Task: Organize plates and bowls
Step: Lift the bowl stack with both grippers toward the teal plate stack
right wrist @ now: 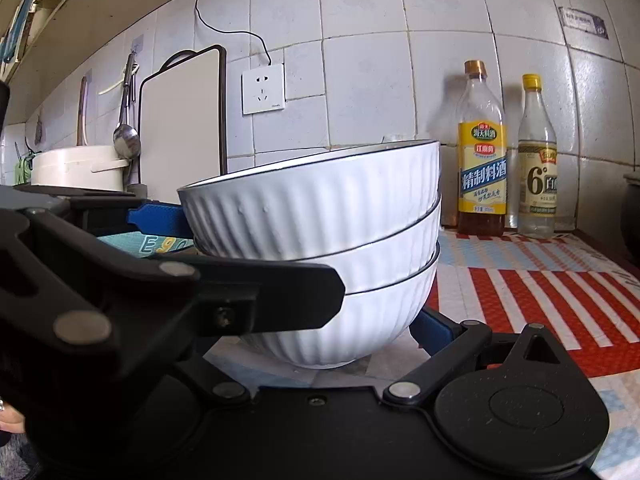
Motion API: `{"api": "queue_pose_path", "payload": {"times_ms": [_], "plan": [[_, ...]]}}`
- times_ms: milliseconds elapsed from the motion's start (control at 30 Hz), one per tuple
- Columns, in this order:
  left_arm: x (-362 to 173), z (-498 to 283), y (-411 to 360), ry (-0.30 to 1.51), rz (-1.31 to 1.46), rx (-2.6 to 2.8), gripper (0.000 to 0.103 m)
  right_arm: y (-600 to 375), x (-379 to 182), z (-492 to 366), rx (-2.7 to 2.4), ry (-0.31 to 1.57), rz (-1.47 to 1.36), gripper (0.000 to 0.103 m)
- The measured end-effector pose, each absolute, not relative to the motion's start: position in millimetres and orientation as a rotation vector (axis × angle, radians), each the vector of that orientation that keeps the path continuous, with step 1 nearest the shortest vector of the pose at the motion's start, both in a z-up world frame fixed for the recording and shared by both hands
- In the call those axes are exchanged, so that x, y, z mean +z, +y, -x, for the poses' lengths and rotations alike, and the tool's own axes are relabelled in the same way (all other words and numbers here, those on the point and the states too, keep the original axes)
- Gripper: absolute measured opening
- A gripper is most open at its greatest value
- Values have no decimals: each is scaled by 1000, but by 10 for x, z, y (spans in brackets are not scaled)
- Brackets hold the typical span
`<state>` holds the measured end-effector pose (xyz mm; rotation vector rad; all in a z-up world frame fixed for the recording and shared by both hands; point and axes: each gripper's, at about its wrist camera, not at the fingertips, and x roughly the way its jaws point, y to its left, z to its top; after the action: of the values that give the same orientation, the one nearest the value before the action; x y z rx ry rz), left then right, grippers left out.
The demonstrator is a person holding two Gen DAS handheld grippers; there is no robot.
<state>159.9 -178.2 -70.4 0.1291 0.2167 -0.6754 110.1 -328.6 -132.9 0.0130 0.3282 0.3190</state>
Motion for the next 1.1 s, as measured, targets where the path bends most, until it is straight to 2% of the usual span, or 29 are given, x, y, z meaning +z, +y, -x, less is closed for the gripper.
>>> {"api": "queue_pose_path", "payload": {"times_ms": [433,733,1100], "plan": [[-374,-1341,-1519,157,-106,-659,102,-3079,-926,-945,331,290,38,100],[-136,-1069,-961,134,-114,-573,102,-2542,-653,-836,413,256,56,100],[-225,-1109,-284,185,-115,-463,102,-1901,-731,-881,537,257,14,100]]}}
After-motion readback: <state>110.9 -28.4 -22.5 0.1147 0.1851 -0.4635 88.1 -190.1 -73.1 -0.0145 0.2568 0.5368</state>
